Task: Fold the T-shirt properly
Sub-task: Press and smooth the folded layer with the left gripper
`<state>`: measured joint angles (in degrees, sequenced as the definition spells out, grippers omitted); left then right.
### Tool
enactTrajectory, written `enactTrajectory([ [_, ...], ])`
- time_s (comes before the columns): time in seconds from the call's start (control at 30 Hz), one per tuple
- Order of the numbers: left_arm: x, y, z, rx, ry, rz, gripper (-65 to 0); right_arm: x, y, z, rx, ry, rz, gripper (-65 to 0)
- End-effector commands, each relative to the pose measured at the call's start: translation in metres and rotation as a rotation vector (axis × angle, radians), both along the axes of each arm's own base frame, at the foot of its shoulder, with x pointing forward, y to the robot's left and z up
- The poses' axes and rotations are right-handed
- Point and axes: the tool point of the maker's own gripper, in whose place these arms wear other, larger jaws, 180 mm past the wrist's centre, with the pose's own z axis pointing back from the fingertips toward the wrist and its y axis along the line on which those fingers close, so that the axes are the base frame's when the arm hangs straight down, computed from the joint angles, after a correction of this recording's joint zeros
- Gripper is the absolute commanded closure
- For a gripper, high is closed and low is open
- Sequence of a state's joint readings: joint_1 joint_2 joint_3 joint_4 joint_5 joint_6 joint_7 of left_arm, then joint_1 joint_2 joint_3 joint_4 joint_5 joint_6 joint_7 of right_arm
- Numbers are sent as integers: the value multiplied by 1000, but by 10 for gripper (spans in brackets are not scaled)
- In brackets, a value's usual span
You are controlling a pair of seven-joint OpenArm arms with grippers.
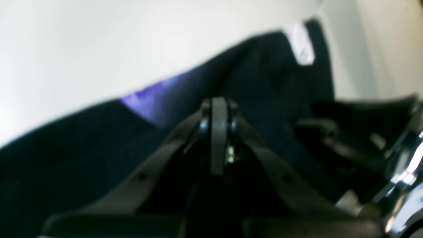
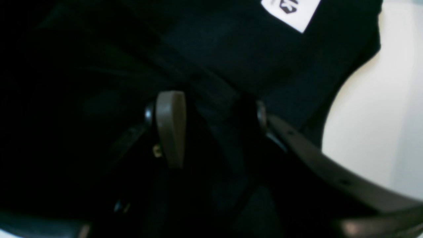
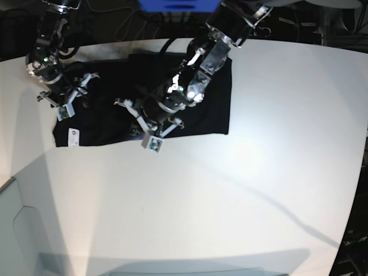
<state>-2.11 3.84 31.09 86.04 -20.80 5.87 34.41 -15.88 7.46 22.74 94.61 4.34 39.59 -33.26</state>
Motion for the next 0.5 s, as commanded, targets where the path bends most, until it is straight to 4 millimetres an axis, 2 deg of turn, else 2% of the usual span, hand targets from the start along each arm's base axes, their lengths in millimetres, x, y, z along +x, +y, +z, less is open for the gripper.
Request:
enactTrajectory([
  [0.0, 6, -7, 17, -35, -38, -1, -9, 3, -2, 5, -12, -11, 11, -273],
  [0.03, 6, -7, 16, -36, -36, -2, -31, 3, -2, 5, -12, -11, 11, -273],
  [0.1, 5, -8, 16, -38, -33, -2, -124, 3, -2, 5, -12, -11, 12, -273],
  [0.2, -10, -24, 17, -38, -38, -57, -325, 4, -2, 5, -12, -13, 12, -273],
  [0.23, -16, -32, 21, -35, -52, -91, -365, 4, -2, 5, -12, -13, 12, -273],
  [0.27, -24, -38, 21, -29, -62, -128, -384, 4, -2, 5, -12, -13, 12, -273],
  [0.33, -31, -46, 22, -24, -66, -162, -377, 4, -2, 5, -12, -13, 12, -273],
  [0.4, -25, -47, 23, -13, -78, -165, -377, 4, -2, 5, -11, -11, 12, -273],
  [0.47, -24, -46, 14, 6, -62, -170, -378, 3, -2, 4, -11, -10, 12, -273],
])
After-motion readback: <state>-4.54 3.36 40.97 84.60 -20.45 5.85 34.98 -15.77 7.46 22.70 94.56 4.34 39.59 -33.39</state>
